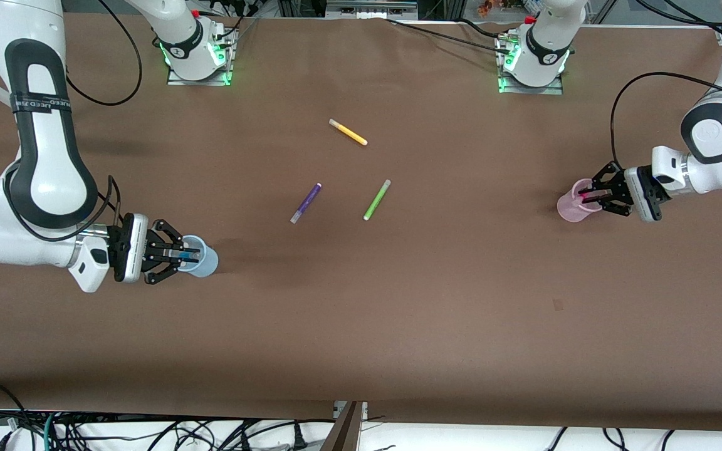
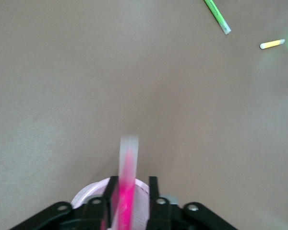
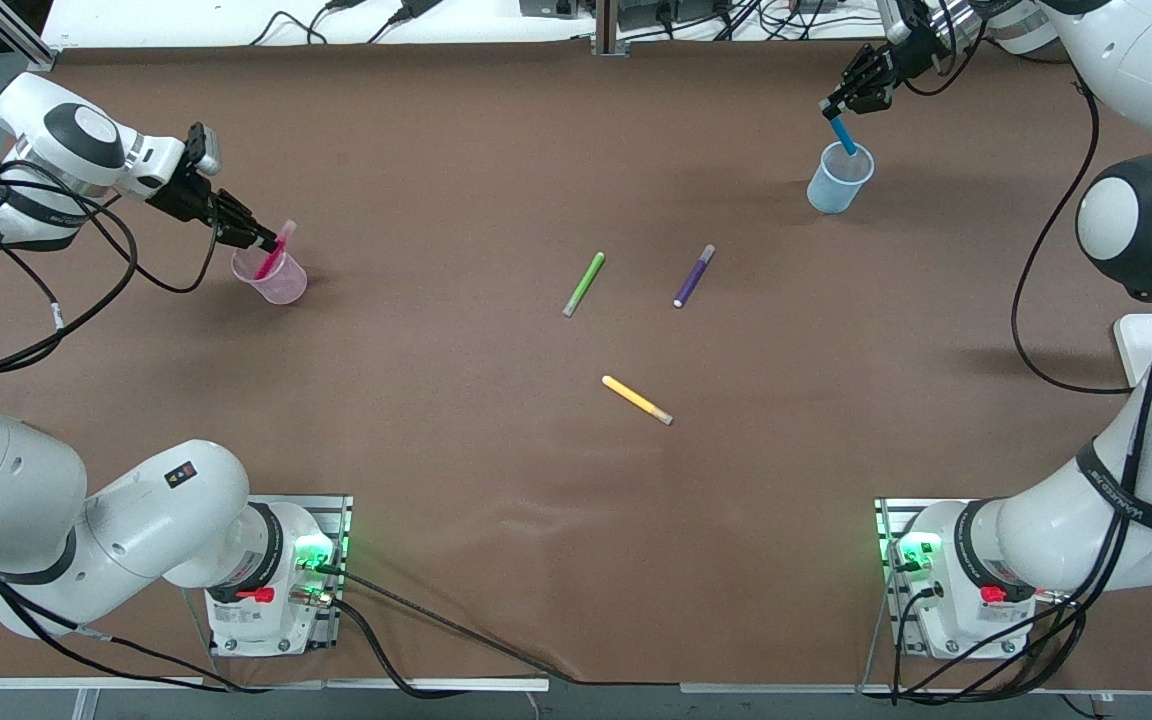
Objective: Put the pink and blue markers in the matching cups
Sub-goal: 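Open both grippers to drop the markers into the cups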
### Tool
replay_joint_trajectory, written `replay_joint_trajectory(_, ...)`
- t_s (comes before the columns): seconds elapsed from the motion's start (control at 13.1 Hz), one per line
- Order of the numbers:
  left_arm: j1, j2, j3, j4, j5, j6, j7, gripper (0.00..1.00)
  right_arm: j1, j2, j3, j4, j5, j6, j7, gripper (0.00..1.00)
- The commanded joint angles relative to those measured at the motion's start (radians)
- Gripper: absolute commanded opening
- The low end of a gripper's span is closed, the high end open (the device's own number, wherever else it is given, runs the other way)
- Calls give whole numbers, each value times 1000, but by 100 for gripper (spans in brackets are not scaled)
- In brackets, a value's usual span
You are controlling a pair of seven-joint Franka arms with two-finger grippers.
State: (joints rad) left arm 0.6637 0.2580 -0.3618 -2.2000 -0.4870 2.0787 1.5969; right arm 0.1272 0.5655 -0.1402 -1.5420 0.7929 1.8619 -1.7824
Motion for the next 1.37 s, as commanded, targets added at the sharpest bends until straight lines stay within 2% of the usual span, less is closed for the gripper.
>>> replay_joint_trajectory(0.0,11,-2,-12,6,-33,3,61,100,-15,-12,10,-42,70,-38,-52,0)
replay_joint_trajectory(0.15,8,-12,-12,38,-33,-23,49,100,-40,-7,10,-63,107,-43,-101,0)
replay_joint_trajectory(0.3,8,-32,-12,118,-33,-112,-35,100,-52,-2,11,-63,108,-58,-130,0)
replay_joint_trajectory(0.46,-1,-45,-20,260,-12,-242,-229,100,-55,10,10,-63,109,-84,-135,0)
replay_joint_trajectory(0.61,-12,-45,-58,446,113,-395,-509,100,-67,13,10,-63,109,-93,-134,0)
replay_joint_trajectory(0.69,-13,-45,-103,526,169,-463,-657,100,-70,11,10,-63,109,-101,-126,5)
replay_joint_trajectory(0.76,-15,-45,-138,611,239,-520,-816,100,-83,13,10,-63,109,-113,-115,56)
replay_joint_trajectory(0.84,-21,-43,-181,687,317,-572,-960,100,-86,11,10,-61,109,-118,-109,100)
replay_joint_trajectory(0.99,-71,-42,-239,758,446,-597,-1172,100,-86,2,10,-52,108,-118,45,100)
replay_joint_trajectory(1.14,-183,-40,-243,793,559,-600,-1396,100,-83,-12,11,-23,88,-118,253,100)
replay_joint_trajectory(1.29,-240,-40,-244,802,576,-601,-1535,100,-74,-13,14,34,17,-118,465,100)
